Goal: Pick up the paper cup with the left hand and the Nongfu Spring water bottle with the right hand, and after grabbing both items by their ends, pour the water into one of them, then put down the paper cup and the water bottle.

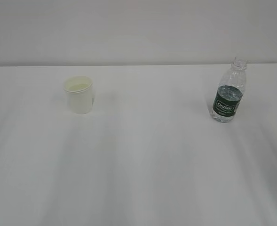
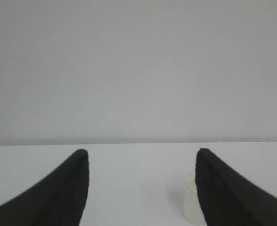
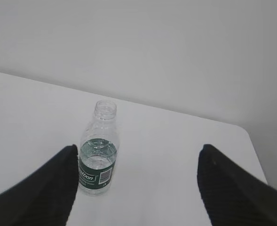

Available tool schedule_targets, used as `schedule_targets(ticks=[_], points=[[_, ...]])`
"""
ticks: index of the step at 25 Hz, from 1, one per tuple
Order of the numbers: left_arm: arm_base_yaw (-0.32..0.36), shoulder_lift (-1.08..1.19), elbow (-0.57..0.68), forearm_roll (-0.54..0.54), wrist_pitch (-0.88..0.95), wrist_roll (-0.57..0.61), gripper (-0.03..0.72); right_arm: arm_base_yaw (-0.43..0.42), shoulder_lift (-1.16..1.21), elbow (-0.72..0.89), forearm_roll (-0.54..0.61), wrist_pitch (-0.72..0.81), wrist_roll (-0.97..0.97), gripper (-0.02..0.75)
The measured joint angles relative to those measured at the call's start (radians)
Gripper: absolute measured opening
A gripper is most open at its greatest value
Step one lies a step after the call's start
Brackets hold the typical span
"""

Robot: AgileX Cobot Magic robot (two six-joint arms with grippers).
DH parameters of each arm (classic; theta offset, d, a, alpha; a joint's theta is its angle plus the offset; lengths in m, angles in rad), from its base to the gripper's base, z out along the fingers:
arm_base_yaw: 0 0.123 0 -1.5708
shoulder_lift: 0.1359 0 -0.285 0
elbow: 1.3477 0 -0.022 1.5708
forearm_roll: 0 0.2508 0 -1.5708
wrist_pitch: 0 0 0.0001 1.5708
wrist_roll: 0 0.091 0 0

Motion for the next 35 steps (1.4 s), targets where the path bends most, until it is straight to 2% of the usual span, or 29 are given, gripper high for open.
schedule_targets(ticks=[8, 19, 22, 27, 35], points=[[0.0, -0.055, 0.036, 0.004, 0.002, -0.042, 0.503, 0.0, -0.102, 0.0, 0.002, 0.097, 0.002, 0.587], [0.0, -0.108, 0.036, 0.011, 0.006, -0.055, 0.495, 0.035, -0.119, 0.001, 0.004, 0.103, 0.009, 0.539], [-0.04, -0.108, 0.036, 0.013, 0.035, -0.055, 0.477, 0.037, -0.119, 0.001, 0.004, 0.103, 0.009, 0.536], [-0.135, -0.115, 0.036, 0.095, 0.063, -0.08, 0.466, 0.037, -0.153, 0.001, 0.009, 0.149, 0.014, 0.535], [-0.149, -0.267, 0.036, 0.212, 0.075, -0.22, 0.466, 0.037, -0.335, 0.001, 0.043, 0.336, 0.028, 0.535]])
